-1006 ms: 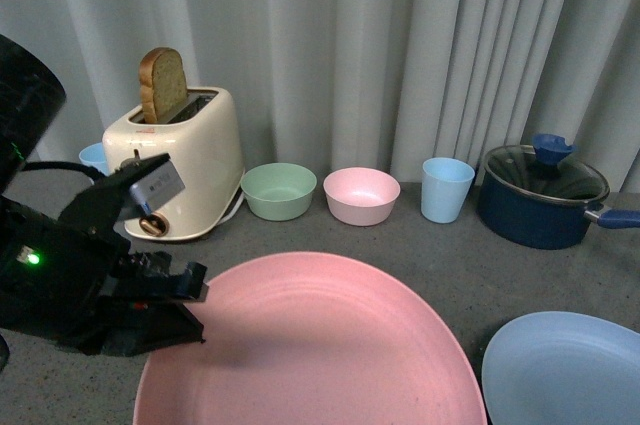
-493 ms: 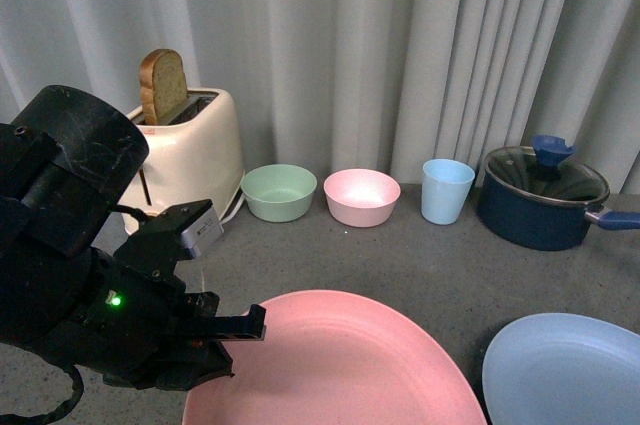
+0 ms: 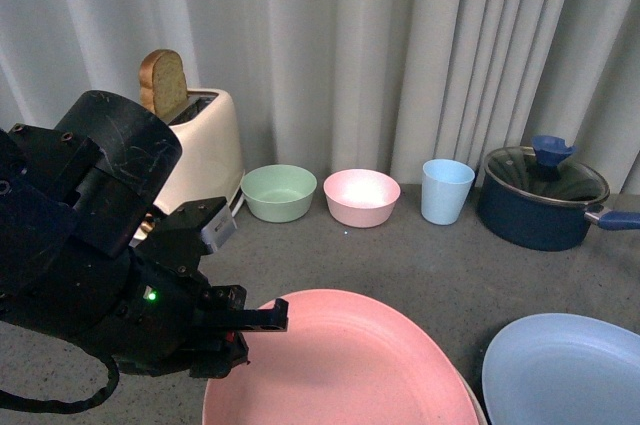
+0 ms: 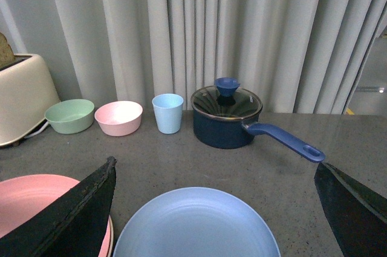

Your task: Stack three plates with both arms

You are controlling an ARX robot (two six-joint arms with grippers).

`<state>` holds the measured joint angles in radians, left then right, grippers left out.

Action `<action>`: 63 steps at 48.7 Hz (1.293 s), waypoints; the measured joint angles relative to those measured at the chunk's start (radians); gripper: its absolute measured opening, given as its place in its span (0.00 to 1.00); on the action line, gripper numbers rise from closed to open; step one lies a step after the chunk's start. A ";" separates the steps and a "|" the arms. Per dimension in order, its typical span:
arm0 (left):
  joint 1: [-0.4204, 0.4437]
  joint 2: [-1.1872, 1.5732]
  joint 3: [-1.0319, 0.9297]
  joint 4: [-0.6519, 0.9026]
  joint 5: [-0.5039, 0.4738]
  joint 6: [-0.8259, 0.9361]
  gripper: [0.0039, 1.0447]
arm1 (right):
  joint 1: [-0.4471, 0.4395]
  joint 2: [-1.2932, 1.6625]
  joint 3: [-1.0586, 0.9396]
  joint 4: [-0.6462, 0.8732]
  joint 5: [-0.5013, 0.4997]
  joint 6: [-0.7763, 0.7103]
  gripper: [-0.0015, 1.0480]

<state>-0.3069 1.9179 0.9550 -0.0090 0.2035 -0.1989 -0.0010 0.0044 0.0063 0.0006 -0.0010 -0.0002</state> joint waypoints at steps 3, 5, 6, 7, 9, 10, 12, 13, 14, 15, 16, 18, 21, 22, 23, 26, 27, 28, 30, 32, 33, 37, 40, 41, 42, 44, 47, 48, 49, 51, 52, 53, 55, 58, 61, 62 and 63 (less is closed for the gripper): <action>0.013 -0.004 0.000 0.002 0.002 -0.010 0.31 | 0.000 0.000 0.000 0.000 0.000 0.000 0.93; 0.024 -0.014 -0.002 0.005 0.008 -0.014 0.38 | 0.000 0.000 0.000 0.000 0.000 0.000 0.93; 0.026 -0.017 -0.002 0.005 0.010 -0.014 0.40 | 0.000 0.000 0.000 0.000 0.000 0.000 0.93; 0.033 -0.026 -0.005 0.008 0.012 -0.015 0.43 | 0.000 0.000 0.000 0.000 0.000 0.000 0.93; 0.043 -0.043 -0.013 0.017 0.010 -0.015 0.49 | 0.000 0.000 0.000 0.000 0.000 0.000 0.93; 0.050 -0.058 -0.019 0.024 0.006 -0.014 0.52 | 0.000 0.000 0.000 0.000 0.000 0.000 0.93; 0.069 -0.104 -0.042 0.050 0.013 -0.015 0.61 | 0.000 0.000 0.000 0.000 0.000 0.000 0.93; 0.076 -0.127 -0.053 0.064 0.014 -0.016 0.64 | 0.000 0.000 0.000 0.000 0.000 0.000 0.93; 0.087 -0.164 -0.076 0.093 0.010 -0.015 0.69 | 0.000 0.000 0.000 0.000 0.000 0.000 0.93; 0.093 -0.193 -0.094 0.118 0.003 -0.014 0.72 | 0.000 0.000 0.000 0.000 0.000 0.000 0.93; 0.101 -0.238 -0.124 0.161 -0.003 -0.014 0.78 | 0.000 0.000 0.000 0.000 0.000 0.000 0.93; 0.113 -0.323 -0.183 0.237 -0.017 -0.016 0.86 | 0.000 0.000 0.000 0.000 0.000 0.000 0.93; 0.121 -0.458 -0.275 0.301 -0.048 -0.024 0.95 | 0.000 0.000 0.000 0.000 0.000 0.000 0.93; 0.122 -0.478 -0.286 0.304 -0.048 -0.025 0.94 | 0.000 0.000 0.000 0.000 0.000 0.000 0.93; 0.122 -0.500 -0.294 0.306 -0.048 -0.028 0.93 | 0.000 0.000 0.000 0.000 0.000 0.000 0.93; 0.122 -0.515 -0.298 0.307 -0.048 -0.032 0.94 | 0.000 0.000 0.000 0.000 0.000 0.000 0.93; 0.122 -0.513 -0.298 0.307 -0.048 -0.032 0.94 | 0.000 0.000 0.000 0.000 0.000 0.000 0.93; 0.122 -0.512 -0.299 0.307 -0.048 -0.033 0.94 | 0.000 0.000 0.000 0.000 0.000 0.000 0.93; 0.122 -0.504 -0.301 0.307 -0.048 -0.034 0.94 | 0.000 0.000 0.000 0.000 0.000 0.000 0.93; 0.122 -0.498 -0.304 0.307 -0.048 -0.034 0.94 | 0.000 0.000 0.000 0.000 0.000 0.000 0.93; 0.121 -0.495 -0.307 0.311 -0.049 -0.034 0.94 | 0.000 0.000 0.000 0.000 0.000 0.000 0.93; 0.106 -0.471 -0.397 0.587 -0.249 0.041 0.83 | 0.000 0.000 0.000 0.000 0.000 0.000 0.93; 0.110 -0.474 -0.496 0.822 -0.352 0.105 0.73 | 0.000 0.000 0.000 0.000 -0.001 0.000 0.93; 0.116 -0.481 -0.522 0.881 -0.361 0.120 0.69 | 0.000 0.000 0.000 0.000 0.000 0.000 0.93; 0.119 -0.485 -0.534 0.906 -0.364 0.128 0.68 | 0.000 0.000 0.000 0.000 0.000 0.000 0.93; 0.131 -0.509 -0.573 0.981 -0.367 0.147 0.61 | 0.000 0.000 0.000 0.000 0.000 0.000 0.93; 0.146 -0.552 -0.610 1.015 -0.363 0.159 0.52 | 0.000 0.000 0.000 0.000 0.000 0.000 0.93; 0.151 -0.570 -0.623 1.019 -0.358 0.165 0.49 | 0.000 0.000 0.000 0.000 0.000 0.000 0.93; 0.155 -0.588 -0.636 1.020 -0.355 0.168 0.45 | 0.000 0.000 0.000 0.000 0.000 0.000 0.93; 0.164 -0.619 -0.663 1.020 -0.344 0.174 0.38 | 0.000 0.000 0.000 0.000 0.000 0.000 0.93; 0.170 -0.638 -0.682 1.019 -0.338 0.177 0.33 | 0.000 0.000 0.000 0.000 0.000 0.000 0.93; 0.176 -0.656 -0.700 1.014 -0.331 0.179 0.28 | 0.000 0.000 0.000 0.000 0.000 0.000 0.93; 0.184 -0.676 -0.719 1.007 -0.324 0.180 0.21 | 0.000 0.000 0.000 0.000 0.000 0.000 0.93; 0.193 -0.711 -0.748 0.995 -0.312 0.182 0.13 | 0.000 0.000 0.000 0.000 0.000 0.000 0.93; 0.202 -0.756 -0.776 0.980 -0.302 0.183 0.03 | 0.000 0.000 0.000 0.000 0.000 0.000 0.93; 0.208 -0.778 -0.787 0.971 -0.297 0.187 0.03 | 0.000 0.000 0.000 0.000 0.000 0.000 0.93; 0.213 -0.801 -0.799 0.962 -0.295 0.188 0.03 | 0.000 0.000 0.000 0.000 0.000 0.000 0.93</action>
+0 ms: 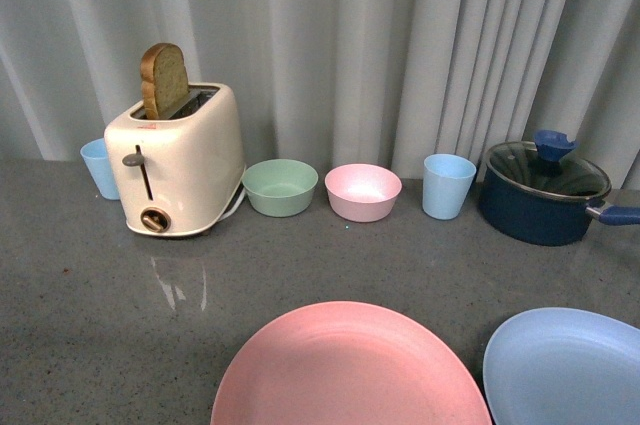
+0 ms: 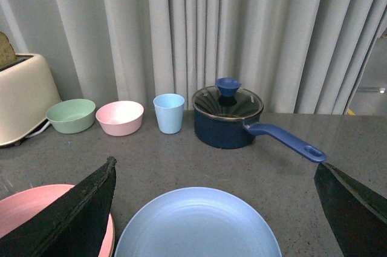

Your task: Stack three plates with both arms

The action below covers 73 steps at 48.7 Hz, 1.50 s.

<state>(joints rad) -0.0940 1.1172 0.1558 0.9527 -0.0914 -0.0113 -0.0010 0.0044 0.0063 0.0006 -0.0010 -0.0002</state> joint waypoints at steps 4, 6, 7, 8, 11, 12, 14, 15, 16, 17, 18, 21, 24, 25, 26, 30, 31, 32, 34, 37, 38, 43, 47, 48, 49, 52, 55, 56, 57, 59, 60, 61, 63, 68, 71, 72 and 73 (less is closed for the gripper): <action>0.014 -0.009 -0.047 0.047 0.011 0.002 0.03 | 0.000 0.000 0.000 0.000 0.000 0.000 0.93; 0.021 -0.020 -0.061 0.041 0.021 0.002 0.03 | 0.000 0.000 0.000 0.000 0.000 0.000 0.93; 0.037 -0.031 -0.069 0.032 0.045 0.002 0.03 | 0.000 0.000 0.000 0.000 0.000 0.000 0.93; 0.056 -0.050 -0.080 0.017 0.078 0.004 0.03 | 0.000 0.000 0.000 0.000 0.000 0.000 0.93; 0.084 -0.112 -0.095 -0.026 0.087 0.004 0.03 | 0.000 0.000 0.000 0.000 0.000 0.000 0.93; 0.089 -0.137 -0.100 -0.042 0.086 0.004 0.03 | 0.000 0.000 0.000 0.000 0.000 0.000 0.93; 0.092 -0.186 -0.109 -0.077 0.087 0.004 0.03 | 0.000 0.000 0.000 0.000 0.000 0.000 0.93; 0.092 -0.200 -0.112 -0.089 0.088 0.004 0.03 | 0.000 0.000 0.000 0.000 0.000 0.000 0.93; 0.092 -0.216 -0.115 -0.102 0.088 0.004 0.03 | 0.000 0.000 0.000 0.000 0.000 0.000 0.93; 0.092 -0.237 -0.119 -0.122 0.088 0.004 0.03 | 0.000 0.000 0.000 0.000 0.000 0.000 0.93; 0.092 -0.260 -0.124 -0.142 0.089 0.004 0.03 | 0.000 0.000 0.000 0.000 0.000 0.000 0.93; 0.092 -0.315 -0.127 -0.189 0.090 0.004 0.03 | 0.000 0.000 0.000 0.000 0.000 0.000 0.93; 0.092 -0.388 -0.127 -0.248 0.090 0.004 0.03 | 0.000 0.000 0.000 0.000 0.000 0.000 0.93; 0.092 -0.403 -0.127 -0.261 0.090 0.004 0.03 | 0.000 0.000 0.000 0.000 0.000 0.000 0.93; 0.092 -0.424 -0.127 -0.281 0.090 0.004 0.03 | 0.000 0.000 0.000 0.000 0.000 0.000 0.93; 0.092 -0.496 -0.128 -0.345 0.090 0.004 0.03 | 0.000 0.000 0.000 0.000 0.000 0.000 0.93; 0.092 -0.517 -0.128 -0.364 0.090 0.004 0.03 | 0.000 0.000 0.000 0.000 0.000 0.000 0.93; 0.092 -0.537 -0.128 -0.382 0.090 0.004 0.03 | 0.000 0.000 0.000 0.000 0.000 0.000 0.93; 0.092 -0.562 -0.128 -0.406 0.090 0.004 0.03 | 0.000 0.000 0.000 0.000 0.000 0.000 0.93; 0.092 -0.616 -0.128 -0.457 0.090 0.004 0.03 | 0.000 0.000 0.000 0.000 0.000 0.000 0.93; 0.092 -0.629 -0.128 -0.468 0.090 0.004 0.03 | 0.000 0.000 0.000 0.000 0.000 0.000 0.93; 0.092 -0.691 -0.129 -0.525 0.090 0.004 0.03 | 0.000 0.000 0.000 0.000 0.000 0.000 0.93; 0.092 -0.741 -0.129 -0.576 0.090 0.004 0.03 | 0.000 0.000 0.000 0.000 0.000 0.000 0.93; 0.092 -0.749 -0.129 -0.583 0.090 0.004 0.03 | 0.000 0.000 0.000 0.000 0.000 0.000 0.93; 0.092 -0.758 -0.129 -0.591 0.090 0.004 0.03 | 0.000 0.000 0.000 0.000 0.000 0.000 0.93; 0.092 -0.786 -0.129 -0.618 0.090 0.004 0.03 | 0.000 0.000 0.000 0.000 0.000 0.000 0.93; 0.092 -0.817 -0.129 -0.649 0.090 0.004 0.03 | 0.000 0.000 0.000 0.000 0.000 0.000 0.93; 0.092 -0.824 -0.129 -0.656 0.090 0.004 0.03 | 0.000 0.000 0.000 0.000 0.000 0.000 0.93; 0.092 -0.834 -0.129 -0.666 0.090 0.004 0.03 | 0.000 0.000 0.000 0.000 0.000 0.000 0.93; 0.092 -0.851 -0.129 -0.683 0.090 0.004 0.03 | 0.000 0.000 0.000 0.000 0.000 0.000 0.93; 0.092 -0.858 -0.129 -0.689 0.090 0.004 0.03 | 0.000 0.000 0.000 0.000 0.000 0.000 0.93; 0.092 -0.864 -0.129 -0.696 0.090 0.004 0.03 | 0.000 0.000 0.000 0.000 0.000 0.000 0.93; 0.092 -0.877 -0.129 -0.708 0.090 0.004 0.03 | 0.000 0.000 0.000 0.000 0.000 0.000 0.93; 0.092 -0.901 -0.129 -0.733 0.090 0.004 0.03 | 0.000 0.000 0.000 0.000 0.000 0.000 0.93; 0.092 -0.916 -0.129 -0.748 0.090 0.004 0.03 | 0.000 0.000 0.000 0.000 0.000 0.000 0.93; 0.092 -0.924 -0.129 -0.756 0.090 0.004 0.03 | 0.000 0.000 0.000 0.000 0.000 0.000 0.93; 0.092 -0.931 -0.129 -0.763 0.090 0.004 0.03 | 0.000 0.000 0.000 0.000 0.000 0.000 0.93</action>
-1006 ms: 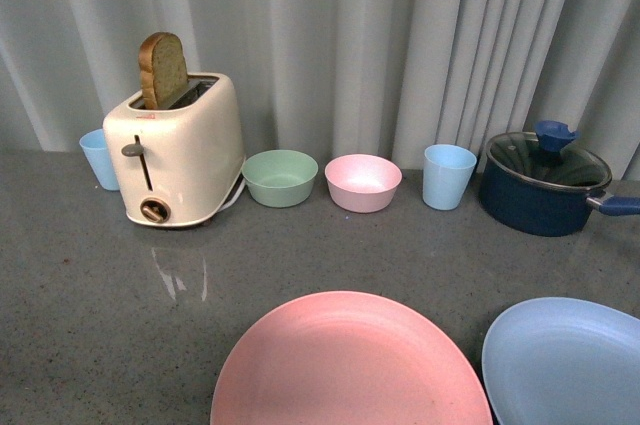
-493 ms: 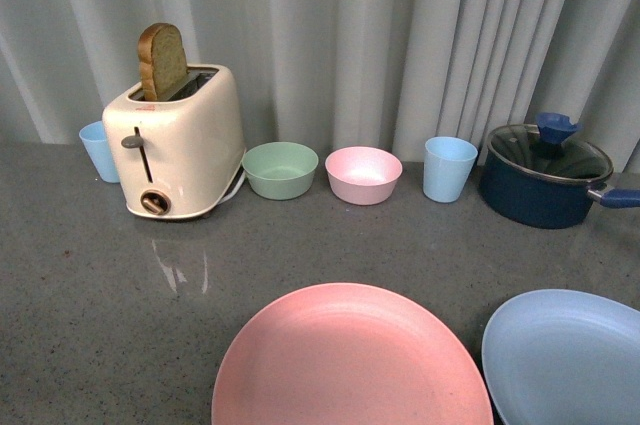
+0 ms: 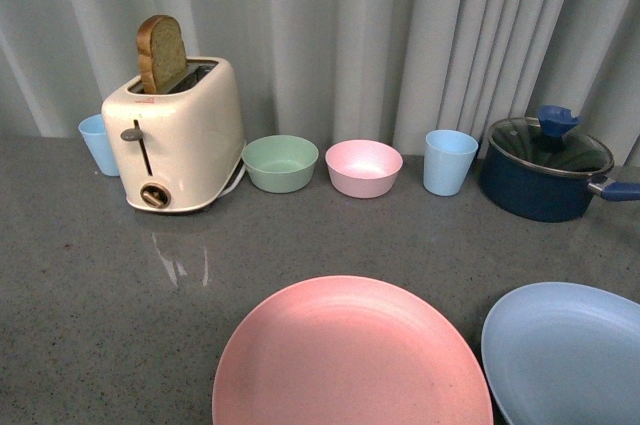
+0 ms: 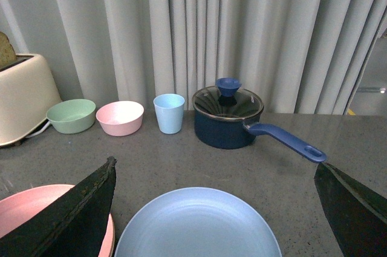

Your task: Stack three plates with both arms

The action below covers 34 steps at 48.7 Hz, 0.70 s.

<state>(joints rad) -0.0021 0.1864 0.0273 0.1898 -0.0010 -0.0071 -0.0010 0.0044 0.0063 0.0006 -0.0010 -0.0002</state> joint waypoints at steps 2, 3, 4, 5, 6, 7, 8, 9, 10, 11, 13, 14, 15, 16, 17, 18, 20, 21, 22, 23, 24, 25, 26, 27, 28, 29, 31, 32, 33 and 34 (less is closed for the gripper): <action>0.000 -0.011 0.000 -0.011 0.000 0.000 0.03 | 0.000 0.000 0.000 0.000 0.000 0.000 0.93; 0.000 -0.038 0.000 -0.038 0.000 0.000 0.03 | 0.000 0.000 0.000 0.000 0.000 0.000 0.93; 0.000 -0.077 0.000 -0.098 -0.001 0.000 0.03 | 0.000 0.000 0.000 0.000 0.000 0.000 0.93; 0.000 -0.105 0.000 -0.138 0.002 0.000 0.03 | 0.000 0.000 0.000 0.000 0.000 0.000 0.93; 0.000 -0.138 0.000 -0.172 0.001 0.000 0.03 | 0.000 0.000 0.000 0.000 0.000 0.000 0.93; 0.000 -0.162 0.000 -0.182 0.001 0.000 0.03 | 0.000 0.000 0.000 0.000 0.000 0.000 0.93; 0.000 -0.173 0.000 -0.184 0.001 0.000 0.03 | 0.000 0.000 0.000 0.000 0.000 0.000 0.93; 0.000 -0.181 0.000 -0.184 0.001 0.000 0.03 | 0.000 0.000 0.000 0.000 0.000 0.000 0.93; 0.000 -0.182 0.000 -0.185 0.001 0.000 0.03 | 0.000 0.000 0.000 0.000 0.000 0.000 0.93; 0.000 -0.182 0.000 -0.186 0.001 0.000 0.03 | 0.000 0.000 0.000 0.000 0.000 0.000 0.93; 0.000 -0.182 0.000 -0.188 0.001 0.000 0.03 | 0.000 0.000 0.000 0.000 0.000 0.000 0.93; 0.000 -0.182 0.000 -0.188 0.001 0.000 0.03 | 0.000 0.000 0.000 0.000 0.000 0.000 0.93; 0.000 -0.182 0.000 -0.188 0.001 0.000 0.03 | 0.000 0.000 0.000 0.000 0.000 0.000 0.93; 0.000 -0.182 0.000 -0.188 0.001 0.000 0.03 | 0.000 0.000 0.000 0.000 0.000 0.000 0.93; 0.000 -0.182 0.000 -0.188 0.001 0.000 0.03 | 0.000 0.000 0.000 0.000 0.000 0.000 0.93; 0.000 -0.182 0.000 -0.188 0.001 0.000 0.04 | 0.000 0.000 0.000 0.000 0.000 0.000 0.93; 0.000 -0.182 0.000 -0.188 0.001 0.000 0.10 | 0.000 0.000 0.000 0.000 0.000 0.000 0.93; 0.000 -0.182 0.000 -0.188 0.001 0.000 0.12 | 0.000 0.000 0.000 0.000 0.000 0.000 0.93; 0.000 -0.182 0.000 -0.188 0.001 0.000 0.15 | 0.000 0.000 0.000 0.000 0.000 0.000 0.93; 0.000 -0.182 0.000 -0.188 0.001 0.000 0.19 | 0.000 0.000 0.000 0.000 0.000 0.000 0.93; 0.000 -0.182 0.000 -0.188 0.001 0.000 0.22 | 0.000 0.000 0.000 0.000 0.000 0.000 0.93; 0.000 -0.182 0.000 -0.188 0.001 0.000 0.26 | 0.000 0.000 0.000 0.000 0.000 0.000 0.93; 0.000 -0.182 0.000 -0.188 0.001 0.000 0.29 | 0.000 0.000 0.000 0.000 0.000 0.000 0.93; 0.000 -0.182 0.000 -0.189 0.001 0.000 0.33 | 0.000 0.000 0.000 0.000 0.000 0.000 0.93; 0.000 -0.182 0.000 -0.189 0.001 0.000 0.36 | 0.000 0.000 0.000 0.000 0.000 0.000 0.93; 0.000 -0.182 0.000 -0.189 0.001 0.000 0.38 | 0.000 0.000 0.000 0.000 0.000 0.000 0.93; 0.000 -0.182 0.000 -0.189 0.001 0.000 0.46 | 0.000 0.000 0.000 0.000 0.000 0.000 0.93; 0.000 -0.183 0.000 -0.189 0.001 0.000 0.50 | 0.000 0.000 0.000 0.000 0.000 0.000 0.93; 0.000 -0.183 0.000 -0.189 0.001 0.000 0.53 | 0.000 0.000 0.000 0.000 0.000 0.000 0.93; 0.000 -0.183 0.000 -0.189 0.001 0.000 0.57 | 0.000 0.000 0.000 0.000 0.000 0.000 0.93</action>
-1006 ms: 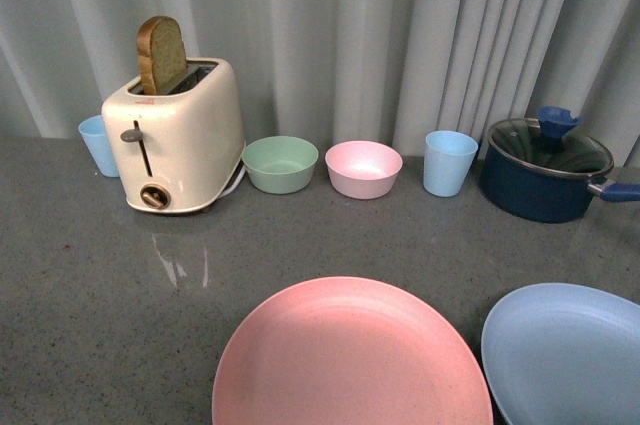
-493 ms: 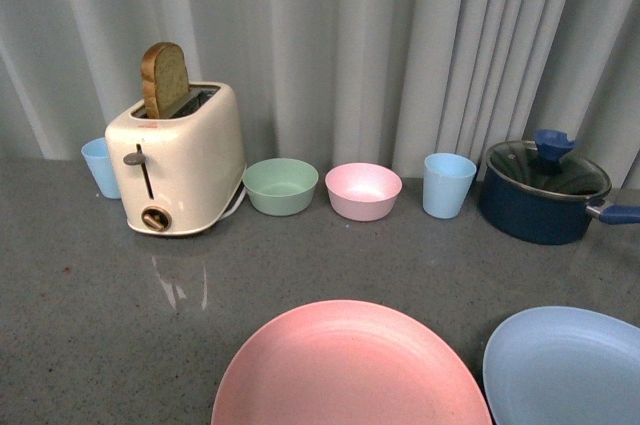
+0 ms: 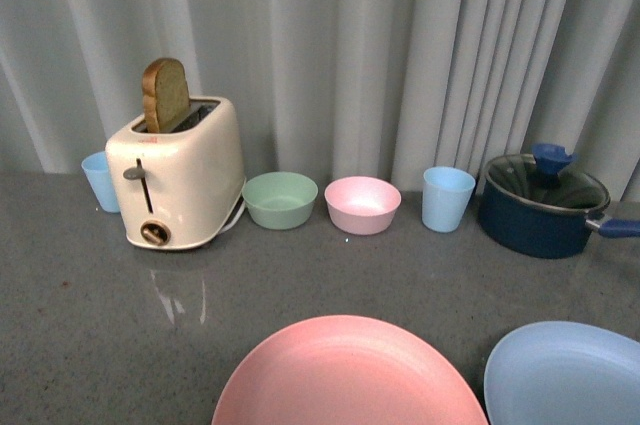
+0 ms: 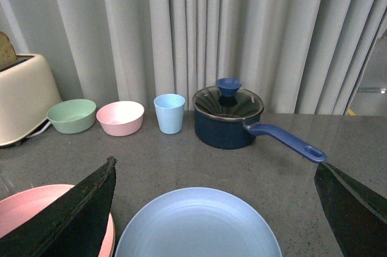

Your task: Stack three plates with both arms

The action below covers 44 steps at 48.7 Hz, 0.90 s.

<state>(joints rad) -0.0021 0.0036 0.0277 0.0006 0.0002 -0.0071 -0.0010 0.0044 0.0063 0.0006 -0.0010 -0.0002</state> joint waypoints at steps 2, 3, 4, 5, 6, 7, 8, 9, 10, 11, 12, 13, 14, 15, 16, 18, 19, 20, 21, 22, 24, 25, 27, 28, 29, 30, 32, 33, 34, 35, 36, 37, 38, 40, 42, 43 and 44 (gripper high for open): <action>0.000 0.000 0.000 0.000 0.000 0.000 0.63 | 0.000 0.000 0.000 0.000 0.000 0.000 0.93; 0.000 0.000 0.000 0.000 0.000 0.000 0.67 | 0.000 0.000 0.000 0.000 0.000 0.000 0.93; 0.000 0.000 0.000 0.000 0.000 0.000 0.72 | 0.000 0.000 0.000 0.000 0.000 0.000 0.93; 0.000 0.000 0.000 0.000 0.000 0.000 0.77 | 0.000 0.000 0.000 0.000 0.000 0.000 0.93; 0.000 0.000 0.000 0.000 0.000 0.000 0.80 | 0.000 0.000 0.000 0.000 0.000 0.000 0.93; 0.000 0.000 0.000 0.000 0.000 0.000 0.86 | 0.000 0.000 0.000 0.000 0.000 0.000 0.93; 0.000 0.000 0.000 0.000 0.000 0.000 0.91 | 0.000 0.000 0.000 0.000 0.000 0.000 0.93; 0.000 0.000 0.000 0.000 0.000 0.000 0.94 | 0.000 0.000 0.000 0.000 0.000 0.000 0.93; 0.000 0.000 0.000 0.000 0.000 0.001 0.95 | 0.000 0.000 0.000 0.000 0.000 0.000 0.93; 0.000 0.000 0.000 0.000 0.000 0.002 0.95 | 0.000 0.000 0.000 0.000 0.000 0.000 0.93; 0.000 0.000 0.000 0.000 0.000 0.002 0.94 | 0.000 0.002 0.000 -0.002 0.004 0.000 0.93; 0.000 0.000 0.000 0.000 0.000 0.001 0.93 | 0.003 0.011 0.004 -0.015 0.016 0.013 0.93; 0.000 0.000 0.000 0.000 0.000 0.001 0.93 | 0.007 0.035 0.026 -0.071 0.046 0.041 0.93; 0.000 0.000 0.000 0.000 0.000 0.002 0.93 | 0.006 0.083 0.062 -0.144 0.076 0.068 0.93; 0.000 0.000 0.000 0.000 0.000 0.002 0.94 | -0.002 0.147 0.099 -0.208 0.086 0.103 0.93; 0.000 0.000 0.000 0.000 0.000 0.002 0.94 | -0.043 0.290 0.162 -0.266 0.057 0.160 0.93; 0.000 0.000 0.000 0.000 0.000 0.002 0.94 | -0.056 0.325 0.173 -0.266 0.045 0.172 0.93; 0.000 0.000 0.000 0.000 0.001 0.002 0.94 | -0.084 0.391 0.196 -0.256 0.019 0.183 0.93; 0.000 0.000 0.000 0.000 0.000 0.002 0.94 | -0.109 0.451 0.216 -0.238 -0.006 0.187 0.93; 0.000 0.000 0.000 0.000 0.000 0.002 0.94 | -0.137 0.515 0.237 -0.213 -0.032 0.186 0.93; 0.000 0.000 0.000 0.000 0.000 0.002 0.94 | -0.188 0.628 0.274 -0.159 -0.071 0.174 0.93; 0.000 0.000 0.000 0.000 0.000 0.002 0.94 | -0.211 0.678 0.289 -0.132 -0.081 0.161 0.93; 0.000 0.000 0.000 0.000 -0.001 0.002 0.94 | -0.254 0.769 0.317 -0.084 -0.098 0.122 0.93; 0.000 0.000 0.000 0.000 -0.001 0.002 0.94 | -0.275 0.813 0.329 -0.061 -0.103 0.101 0.93; 0.000 0.000 0.000 0.000 -0.001 0.002 0.94 | -0.294 0.852 0.341 -0.041 -0.109 0.081 0.93; 0.000 0.000 0.000 0.000 -0.001 0.002 0.94 | -0.312 0.890 0.352 -0.026 -0.118 0.062 0.93; 0.000 0.000 0.000 0.000 0.000 0.002 0.94 | -0.343 0.959 0.373 -0.009 -0.137 0.029 0.93; 0.000 0.000 0.000 0.000 0.000 0.002 0.94 | -0.356 0.992 0.380 0.000 -0.145 0.011 0.93; 0.000 0.000 0.000 0.000 0.000 0.002 0.94 | -0.367 1.023 0.384 0.011 -0.150 -0.007 0.93; 0.000 0.000 0.000 0.000 0.000 0.002 0.94 | -0.375 1.054 0.387 0.020 -0.151 -0.028 0.93; 0.000 0.000 0.000 0.000 0.000 0.002 0.94 | -0.379 1.069 0.389 0.023 -0.151 -0.035 0.93; 0.000 0.000 0.000 0.000 0.000 0.002 0.94 | -0.384 1.100 0.391 0.029 -0.151 -0.048 0.93; 0.000 0.000 0.000 0.000 0.000 0.002 0.94 | -0.388 1.131 0.392 0.036 -0.151 -0.061 0.93; 0.000 0.000 0.000 0.000 0.000 0.002 0.94 | -0.396 1.178 0.393 0.046 -0.152 -0.074 0.93; 0.000 0.000 0.000 0.000 0.000 0.002 0.94 | -0.408 1.266 0.397 0.072 -0.132 -0.079 0.93; 0.000 0.000 0.000 0.000 0.000 0.002 0.94 | -0.410 1.301 0.399 0.088 -0.120 -0.087 0.93; 0.000 0.000 0.000 0.000 0.000 0.002 0.94 | -0.411 1.318 0.399 0.095 -0.117 -0.089 0.93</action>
<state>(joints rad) -0.0021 0.0032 0.0277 0.0006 0.0002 -0.0051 -0.4118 1.3224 0.4053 0.0959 -0.1181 -0.0887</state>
